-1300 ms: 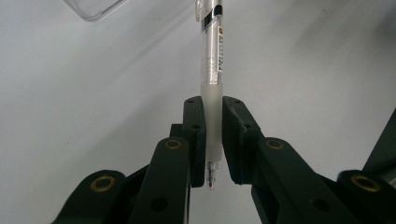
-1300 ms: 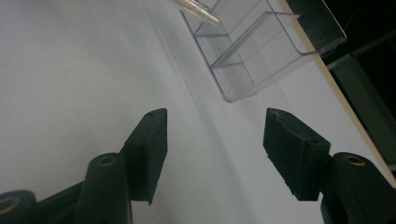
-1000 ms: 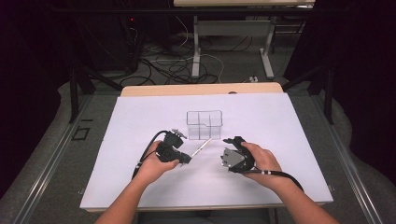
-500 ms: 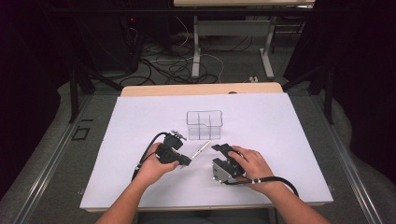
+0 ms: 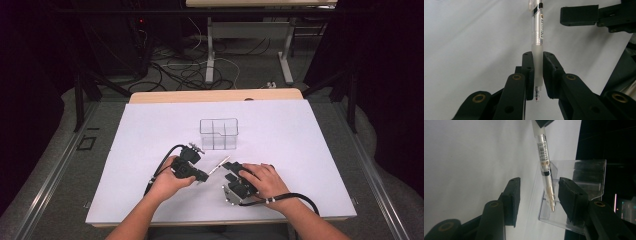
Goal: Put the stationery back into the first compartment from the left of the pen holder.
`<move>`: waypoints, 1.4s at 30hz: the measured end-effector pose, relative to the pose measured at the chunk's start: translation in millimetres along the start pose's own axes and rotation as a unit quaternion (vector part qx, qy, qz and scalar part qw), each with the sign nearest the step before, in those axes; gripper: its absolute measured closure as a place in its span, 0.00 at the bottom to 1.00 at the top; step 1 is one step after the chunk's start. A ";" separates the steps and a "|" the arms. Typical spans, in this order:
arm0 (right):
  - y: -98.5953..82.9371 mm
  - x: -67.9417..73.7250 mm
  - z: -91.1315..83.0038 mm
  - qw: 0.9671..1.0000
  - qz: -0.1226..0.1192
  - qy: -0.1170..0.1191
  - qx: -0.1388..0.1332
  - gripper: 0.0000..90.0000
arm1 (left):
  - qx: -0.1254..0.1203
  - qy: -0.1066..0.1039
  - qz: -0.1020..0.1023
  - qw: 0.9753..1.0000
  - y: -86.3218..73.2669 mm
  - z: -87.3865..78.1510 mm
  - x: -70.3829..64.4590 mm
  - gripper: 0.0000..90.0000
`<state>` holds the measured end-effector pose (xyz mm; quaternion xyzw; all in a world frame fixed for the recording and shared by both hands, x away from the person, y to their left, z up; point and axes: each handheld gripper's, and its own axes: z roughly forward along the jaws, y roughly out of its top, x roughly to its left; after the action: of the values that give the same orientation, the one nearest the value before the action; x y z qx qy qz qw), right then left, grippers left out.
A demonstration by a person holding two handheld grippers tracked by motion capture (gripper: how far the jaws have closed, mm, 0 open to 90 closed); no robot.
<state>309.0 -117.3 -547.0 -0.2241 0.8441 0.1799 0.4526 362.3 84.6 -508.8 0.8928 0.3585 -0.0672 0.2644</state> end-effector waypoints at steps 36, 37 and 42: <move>5.9 7.9 7.9 0.998 -0.051 0.025 0.037 0.88 | 0.011 -0.024 0.028 0.999 5.1 11.4 -21.0 0.89; 5.9 7.8 8.0 0.998 -0.052 0.025 0.038 0.88 | 0.010 -0.024 0.027 0.999 5.2 11.2 -21.0 0.89; 4.8 6.6 8.2 0.998 -0.052 0.023 0.041 0.88 | -0.009 -0.029 0.012 0.999 5.3 7.1 -17.5 0.80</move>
<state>308.7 -110.5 -556.4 -0.2530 0.8484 0.1157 0.4503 353.6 67.2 -507.2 0.8923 0.3409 -0.0866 0.2829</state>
